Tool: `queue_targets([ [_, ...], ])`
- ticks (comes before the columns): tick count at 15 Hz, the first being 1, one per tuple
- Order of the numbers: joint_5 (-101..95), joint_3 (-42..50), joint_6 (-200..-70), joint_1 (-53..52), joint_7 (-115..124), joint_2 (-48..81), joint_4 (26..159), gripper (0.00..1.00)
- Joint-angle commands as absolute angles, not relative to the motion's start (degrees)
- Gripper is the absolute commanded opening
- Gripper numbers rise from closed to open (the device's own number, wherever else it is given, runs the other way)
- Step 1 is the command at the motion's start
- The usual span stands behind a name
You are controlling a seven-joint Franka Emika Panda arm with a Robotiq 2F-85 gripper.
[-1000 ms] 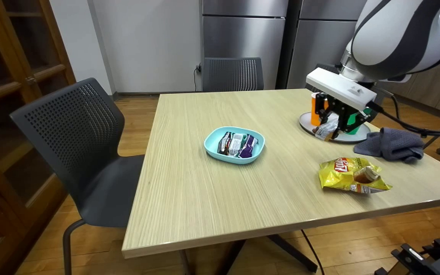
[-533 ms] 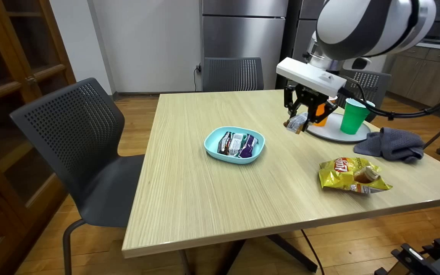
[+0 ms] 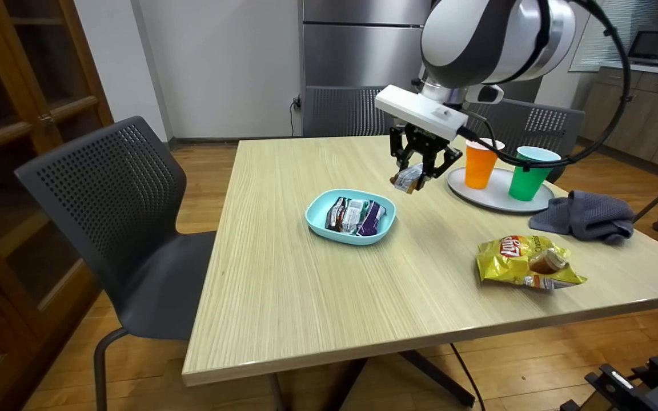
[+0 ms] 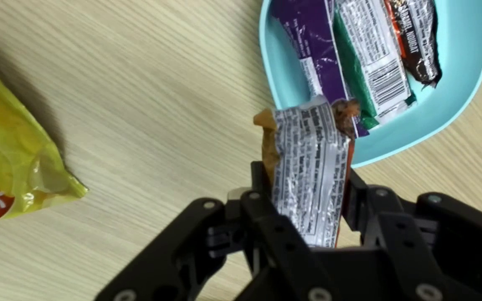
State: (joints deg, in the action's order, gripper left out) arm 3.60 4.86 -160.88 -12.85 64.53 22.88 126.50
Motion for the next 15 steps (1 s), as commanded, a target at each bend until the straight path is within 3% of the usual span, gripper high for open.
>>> queue_targets([
  [1, 5.3, 3.3, -158.6, -14.4, 66.8, 27.0, 120.4, 0.17],
  [15, 0.9, 5.8, -156.8, -26.0, 72.4, 39.2, 106.1, 0.17],
])
